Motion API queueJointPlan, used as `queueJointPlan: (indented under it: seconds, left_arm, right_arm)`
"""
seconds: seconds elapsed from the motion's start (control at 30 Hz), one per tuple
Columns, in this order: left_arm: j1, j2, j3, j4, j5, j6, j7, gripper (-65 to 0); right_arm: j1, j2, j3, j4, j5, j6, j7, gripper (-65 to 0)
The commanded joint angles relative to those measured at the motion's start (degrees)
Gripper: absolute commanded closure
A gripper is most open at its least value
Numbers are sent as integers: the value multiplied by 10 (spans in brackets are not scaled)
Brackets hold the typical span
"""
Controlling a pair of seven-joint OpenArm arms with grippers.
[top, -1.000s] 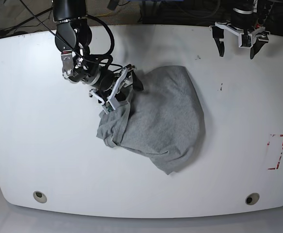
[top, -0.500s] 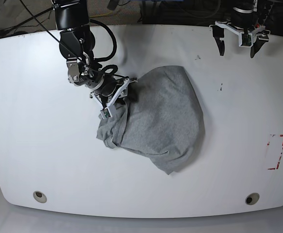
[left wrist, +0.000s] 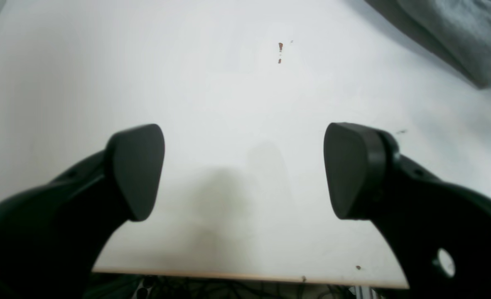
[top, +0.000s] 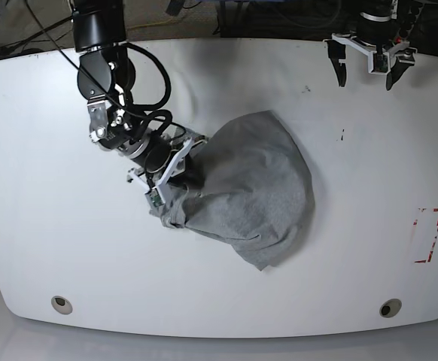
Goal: Fold the T-shirt properly
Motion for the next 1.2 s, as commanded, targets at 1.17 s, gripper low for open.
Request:
queueJointPlan:
  seconds: [1.17]
  left_arm:
    - [-319, 36, 338, -150, 73, 2, 78, -571]
  right_arm:
    - [423, 255, -44, -55, 217, 31, 17, 0]
